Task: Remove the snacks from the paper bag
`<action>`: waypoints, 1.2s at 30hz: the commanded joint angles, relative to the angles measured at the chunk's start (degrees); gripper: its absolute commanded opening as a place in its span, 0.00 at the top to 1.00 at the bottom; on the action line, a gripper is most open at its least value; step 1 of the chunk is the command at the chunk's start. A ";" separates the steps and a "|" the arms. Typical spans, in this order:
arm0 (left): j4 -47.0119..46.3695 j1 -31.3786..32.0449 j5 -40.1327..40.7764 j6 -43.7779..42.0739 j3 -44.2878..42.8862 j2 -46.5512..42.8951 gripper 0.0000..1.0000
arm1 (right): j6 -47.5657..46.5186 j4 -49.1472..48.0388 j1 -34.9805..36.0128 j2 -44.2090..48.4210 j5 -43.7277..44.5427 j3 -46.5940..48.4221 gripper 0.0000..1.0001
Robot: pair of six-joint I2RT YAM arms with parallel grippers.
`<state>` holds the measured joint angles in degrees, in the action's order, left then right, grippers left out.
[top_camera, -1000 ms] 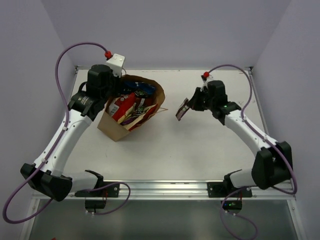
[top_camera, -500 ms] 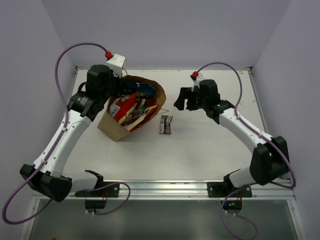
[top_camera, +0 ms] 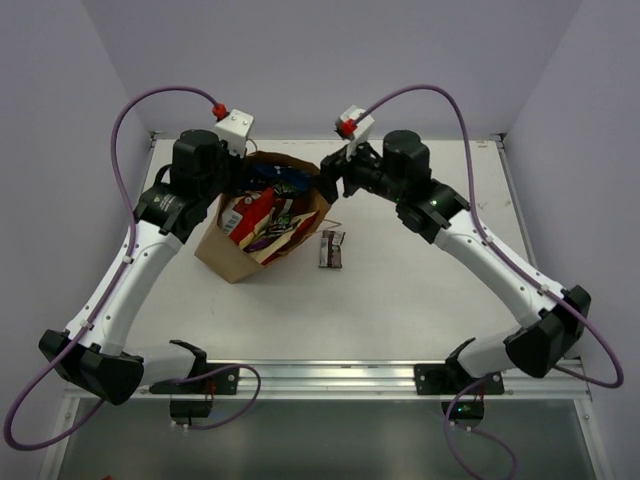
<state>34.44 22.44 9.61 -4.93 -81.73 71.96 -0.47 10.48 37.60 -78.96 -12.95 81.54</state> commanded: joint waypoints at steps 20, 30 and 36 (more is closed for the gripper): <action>-3.58 -0.55 -2.75 -3.07 -3.26 -0.77 1.00 | -4.72 -0.11 3.70 -22.91 -3.40 13.39 0.73; -9.73 -0.64 3.04 -5.79 -1.85 -0.25 1.00 | -3.31 3.83 3.62 -8.69 -0.51 13.03 1.00; -16.50 -2.04 6.48 -10.45 -2.64 3.09 1.00 | 3.88 7.79 -0.68 4.94 6.09 8.73 1.00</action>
<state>31.07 21.45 12.58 -10.81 -82.17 74.13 -1.93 17.21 39.92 -81.67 -11.22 91.42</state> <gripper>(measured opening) 0.017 0.011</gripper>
